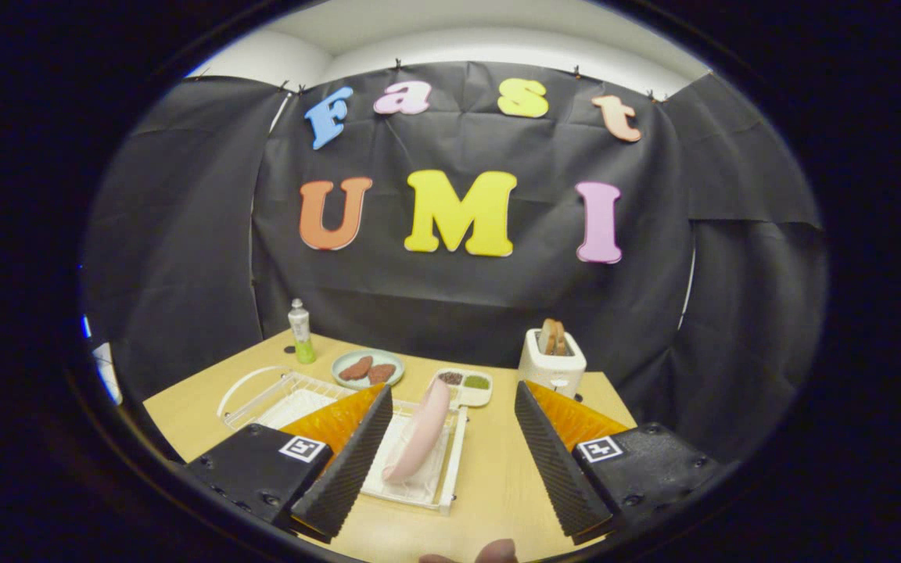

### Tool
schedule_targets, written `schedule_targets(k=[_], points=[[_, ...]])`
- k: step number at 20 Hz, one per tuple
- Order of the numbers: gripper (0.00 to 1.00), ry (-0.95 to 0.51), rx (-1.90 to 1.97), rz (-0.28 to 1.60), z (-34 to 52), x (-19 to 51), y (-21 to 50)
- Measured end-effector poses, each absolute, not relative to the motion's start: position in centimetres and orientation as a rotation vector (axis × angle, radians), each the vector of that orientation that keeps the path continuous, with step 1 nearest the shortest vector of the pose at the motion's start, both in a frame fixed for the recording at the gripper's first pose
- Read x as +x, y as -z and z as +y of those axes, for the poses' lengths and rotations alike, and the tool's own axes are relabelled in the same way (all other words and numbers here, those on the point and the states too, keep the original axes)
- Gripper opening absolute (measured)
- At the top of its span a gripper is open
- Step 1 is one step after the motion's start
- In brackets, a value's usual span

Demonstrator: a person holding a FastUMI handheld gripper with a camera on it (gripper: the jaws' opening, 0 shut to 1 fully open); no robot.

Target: Take the plate from the dish rack, then take the spoon from the basket and place it into the plate.

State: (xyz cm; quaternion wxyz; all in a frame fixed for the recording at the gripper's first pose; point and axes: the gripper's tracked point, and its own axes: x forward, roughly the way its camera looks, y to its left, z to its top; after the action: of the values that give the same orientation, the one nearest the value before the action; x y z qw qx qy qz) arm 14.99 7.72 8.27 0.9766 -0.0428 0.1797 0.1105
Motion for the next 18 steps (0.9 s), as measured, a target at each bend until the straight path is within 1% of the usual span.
schedule_targets(k=[3, 6, 12, 15, 17, 18], points=[[1.0, -0.24, -0.127, 0.494, 9.4, 17.6, -6.4], [1.0, -0.243, -0.081, 0.614, 10.5, 20.0, -4.7], [1.0, -0.211, -0.07, 0.788, 11.4, 23.8, -0.1], [1.0, -0.166, -0.05, 0.841, 11.1, 25.4, 1.9], [0.97, -0.138, -0.025, 0.882, 11.0, 25.9, 3.0], [0.94, -0.122, -0.017, 0.905, 10.7, 25.9, 3.5]])
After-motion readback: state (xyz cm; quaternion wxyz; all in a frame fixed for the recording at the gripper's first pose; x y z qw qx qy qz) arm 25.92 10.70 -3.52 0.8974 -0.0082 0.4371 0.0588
